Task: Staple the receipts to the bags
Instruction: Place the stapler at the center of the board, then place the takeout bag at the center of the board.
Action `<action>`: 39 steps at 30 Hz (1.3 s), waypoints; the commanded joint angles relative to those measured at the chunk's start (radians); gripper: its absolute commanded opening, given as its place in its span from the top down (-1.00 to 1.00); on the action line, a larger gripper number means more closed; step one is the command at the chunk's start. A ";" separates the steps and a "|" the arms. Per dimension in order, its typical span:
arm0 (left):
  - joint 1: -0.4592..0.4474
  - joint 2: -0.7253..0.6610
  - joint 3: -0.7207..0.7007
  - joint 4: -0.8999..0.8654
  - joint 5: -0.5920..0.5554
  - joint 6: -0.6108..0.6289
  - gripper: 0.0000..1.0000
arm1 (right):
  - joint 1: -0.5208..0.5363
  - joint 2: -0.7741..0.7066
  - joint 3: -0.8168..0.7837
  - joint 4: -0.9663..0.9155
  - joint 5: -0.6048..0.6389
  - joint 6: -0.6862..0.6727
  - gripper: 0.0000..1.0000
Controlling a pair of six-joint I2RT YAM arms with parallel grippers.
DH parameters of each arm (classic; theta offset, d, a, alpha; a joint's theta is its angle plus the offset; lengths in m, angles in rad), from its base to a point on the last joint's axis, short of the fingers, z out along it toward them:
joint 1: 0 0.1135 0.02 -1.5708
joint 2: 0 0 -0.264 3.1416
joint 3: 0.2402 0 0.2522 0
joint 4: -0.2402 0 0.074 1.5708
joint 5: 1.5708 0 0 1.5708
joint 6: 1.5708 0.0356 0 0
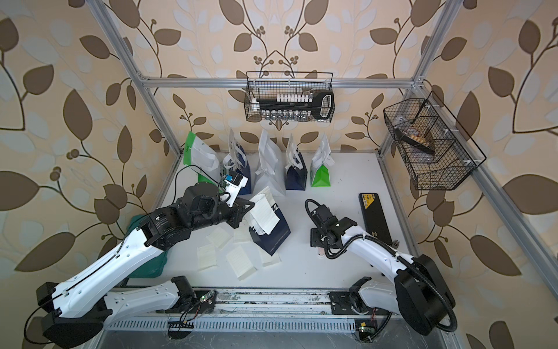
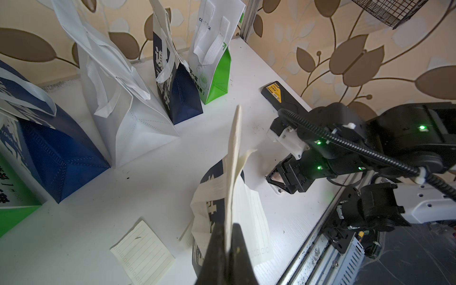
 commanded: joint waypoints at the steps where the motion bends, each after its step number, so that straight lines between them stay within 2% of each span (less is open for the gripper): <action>1: -0.011 0.017 0.061 0.031 0.000 0.013 1.00 | -0.002 -0.117 0.074 -0.050 0.079 -0.012 -0.33; 6: -0.026 0.134 0.112 0.125 0.027 -0.010 1.00 | -0.020 -0.299 0.214 -0.103 0.221 -0.058 -0.33; 11: -0.102 0.321 0.193 0.274 -0.015 0.000 1.00 | -0.027 -0.414 0.321 -0.139 0.376 -0.085 -0.34; 20: -0.176 0.758 0.602 0.313 -0.086 0.007 1.00 | -0.028 -0.564 0.371 -0.218 0.506 -0.098 -0.33; 26: -0.222 1.037 0.968 0.212 -0.106 0.017 1.00 | -0.028 -0.647 0.381 -0.263 0.558 -0.128 -0.34; 31: -0.260 1.284 1.395 -0.047 -0.226 0.032 1.00 | -0.027 -0.706 0.379 -0.281 0.582 -0.149 -0.35; 32: -0.262 1.304 1.427 -0.062 -0.242 0.028 1.00 | -0.027 -0.717 0.380 -0.283 0.580 -0.154 -0.35; 36: -0.262 1.289 1.367 -0.008 -0.231 0.006 1.00 | -0.027 -0.742 0.371 -0.289 0.582 -0.165 -0.37; 39: -0.262 1.337 1.434 -0.047 -0.216 0.000 1.00 | -0.027 -0.750 0.364 -0.285 0.580 -0.170 -0.39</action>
